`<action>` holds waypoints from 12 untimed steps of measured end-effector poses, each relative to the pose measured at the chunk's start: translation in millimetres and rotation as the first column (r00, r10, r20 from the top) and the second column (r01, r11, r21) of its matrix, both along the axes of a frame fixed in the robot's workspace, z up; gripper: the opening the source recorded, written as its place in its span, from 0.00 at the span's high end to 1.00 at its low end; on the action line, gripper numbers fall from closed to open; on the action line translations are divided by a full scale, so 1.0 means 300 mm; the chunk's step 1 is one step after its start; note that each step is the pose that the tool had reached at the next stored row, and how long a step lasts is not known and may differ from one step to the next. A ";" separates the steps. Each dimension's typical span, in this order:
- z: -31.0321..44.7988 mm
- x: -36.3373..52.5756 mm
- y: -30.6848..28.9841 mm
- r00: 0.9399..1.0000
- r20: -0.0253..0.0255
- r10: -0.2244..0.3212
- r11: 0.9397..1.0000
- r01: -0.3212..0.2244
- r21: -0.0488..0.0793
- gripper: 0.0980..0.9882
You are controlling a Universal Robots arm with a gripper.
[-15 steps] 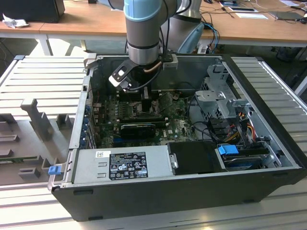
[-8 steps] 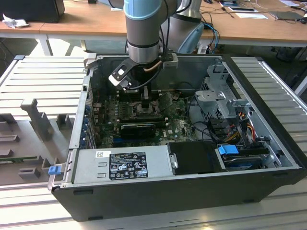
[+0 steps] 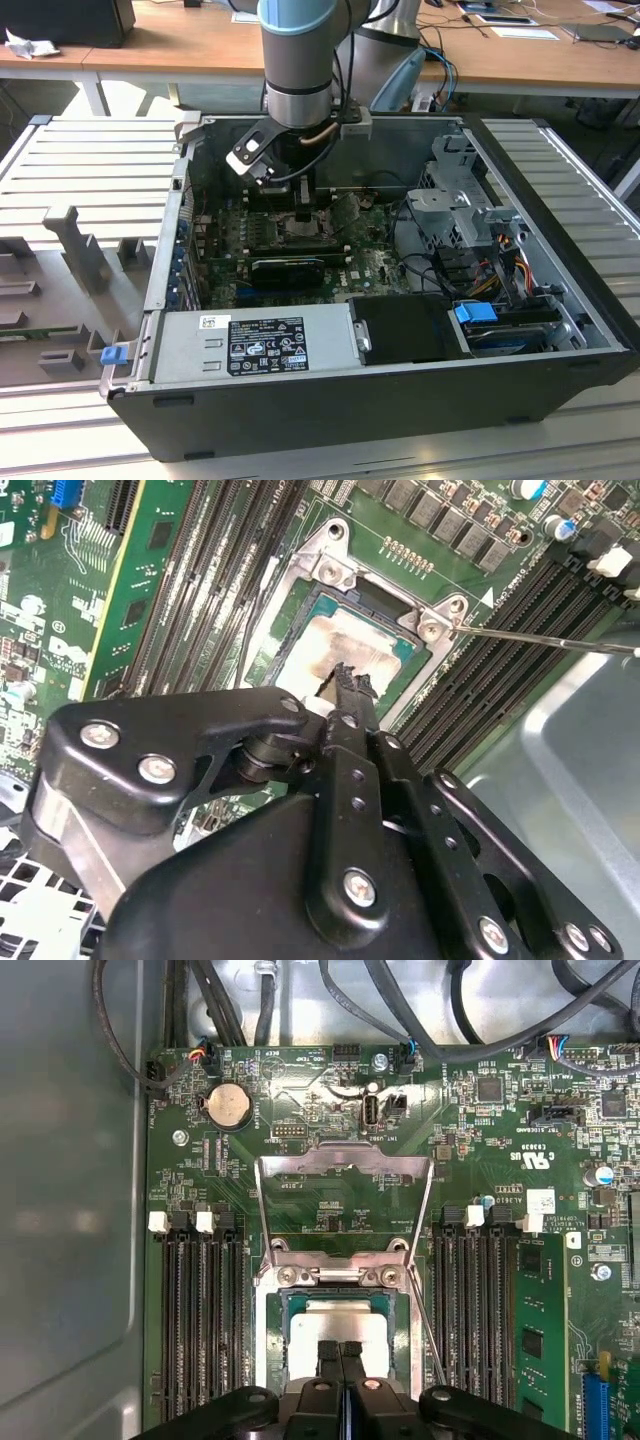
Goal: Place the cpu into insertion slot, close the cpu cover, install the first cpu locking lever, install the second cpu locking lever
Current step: 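Place the cpu into insertion slot, then close the cpu cover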
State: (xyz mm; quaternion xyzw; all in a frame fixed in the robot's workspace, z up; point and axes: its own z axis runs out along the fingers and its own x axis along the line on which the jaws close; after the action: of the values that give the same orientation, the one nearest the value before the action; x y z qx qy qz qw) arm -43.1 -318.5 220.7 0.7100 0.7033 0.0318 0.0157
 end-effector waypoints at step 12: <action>0.018 0.005 0.000 1.000 -0.003 0.000 1.000 0.000 0.000 0.99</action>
State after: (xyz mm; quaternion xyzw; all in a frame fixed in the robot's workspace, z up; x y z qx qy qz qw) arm -41.5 -318.5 226.1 0.7099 0.7034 0.0309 0.0146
